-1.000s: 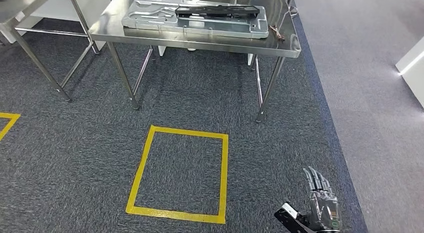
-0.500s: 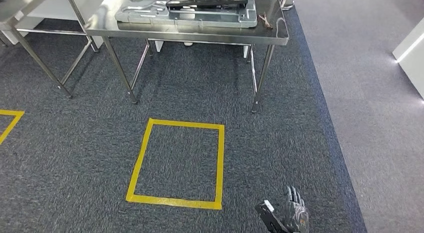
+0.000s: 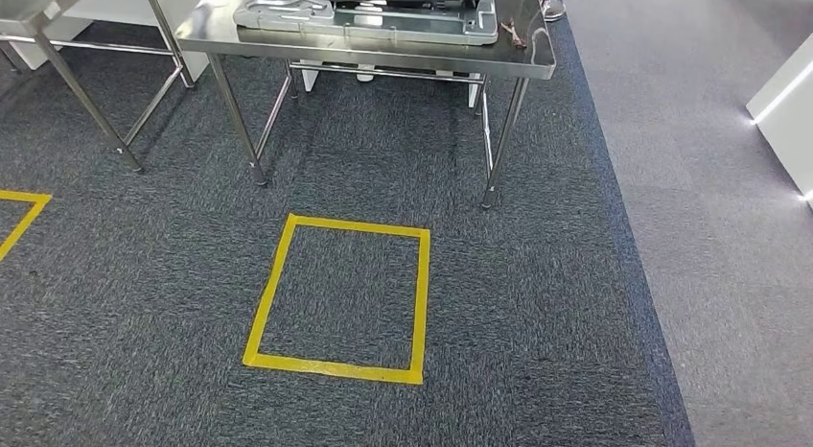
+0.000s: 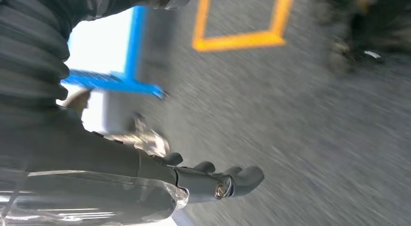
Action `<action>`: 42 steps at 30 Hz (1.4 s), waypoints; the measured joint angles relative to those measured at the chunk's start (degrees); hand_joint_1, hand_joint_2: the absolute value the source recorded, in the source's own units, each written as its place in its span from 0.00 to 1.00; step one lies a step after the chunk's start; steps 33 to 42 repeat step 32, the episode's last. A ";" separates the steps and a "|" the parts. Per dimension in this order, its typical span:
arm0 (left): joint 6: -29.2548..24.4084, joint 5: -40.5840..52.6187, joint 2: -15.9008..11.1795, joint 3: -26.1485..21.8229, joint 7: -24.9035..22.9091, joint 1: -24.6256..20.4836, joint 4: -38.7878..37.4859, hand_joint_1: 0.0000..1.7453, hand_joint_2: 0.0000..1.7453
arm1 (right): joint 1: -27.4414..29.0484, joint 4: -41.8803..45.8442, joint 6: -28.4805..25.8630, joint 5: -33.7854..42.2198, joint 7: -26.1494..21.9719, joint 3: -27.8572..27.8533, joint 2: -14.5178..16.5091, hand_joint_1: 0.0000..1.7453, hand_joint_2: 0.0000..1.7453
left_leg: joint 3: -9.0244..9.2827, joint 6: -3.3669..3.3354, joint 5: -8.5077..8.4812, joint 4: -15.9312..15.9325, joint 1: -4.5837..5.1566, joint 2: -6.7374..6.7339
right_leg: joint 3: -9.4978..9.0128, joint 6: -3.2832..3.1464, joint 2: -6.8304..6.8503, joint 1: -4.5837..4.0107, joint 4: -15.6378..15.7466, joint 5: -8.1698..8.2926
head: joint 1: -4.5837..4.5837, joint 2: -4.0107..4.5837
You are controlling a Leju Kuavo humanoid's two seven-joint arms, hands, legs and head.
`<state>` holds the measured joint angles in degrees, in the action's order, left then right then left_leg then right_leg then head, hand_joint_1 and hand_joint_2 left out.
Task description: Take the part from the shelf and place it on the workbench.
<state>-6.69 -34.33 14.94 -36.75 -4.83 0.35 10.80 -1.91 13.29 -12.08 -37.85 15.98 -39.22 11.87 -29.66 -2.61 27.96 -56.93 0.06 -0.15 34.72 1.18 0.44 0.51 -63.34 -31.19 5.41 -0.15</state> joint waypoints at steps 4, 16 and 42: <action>0.73 2.67 -0.94 2.82 -1.93 -0.06 1.33 0.00 1.00 | 1.34 -1.43 1.63 2.74 1.05 0.86 -0.13 0.00 1.00 | -1.27 -0.18 -0.75 -0.32 0.26 -0.13 | 3.70 0.57 -0.12 0.24 -10.09 -4.30 | 0.01 0.00; 3.15 13.09 -4.38 13.42 -0.02 -1.04 6.34 0.00 0.00 | 5.52 -1.97 5.08 14.36 -4.43 11.21 -3.35 0.00 0.00 | -1.95 0.86 -1.60 -0.22 0.27 -0.23 | -5.36 -1.28 -0.39 -0.66 7.08 2.73 | -0.02 0.00; 5.35 27.29 -10.92 27.56 3.16 4.89 9.15 0.00 0.00 | 7.88 4.39 9.66 29.92 -12.04 28.62 -8.25 0.00 0.00 | -2.22 1.89 -2.12 -0.17 0.03 -0.20 | -4.72 -1.87 -0.34 -0.87 6.51 2.81 | -0.01 0.00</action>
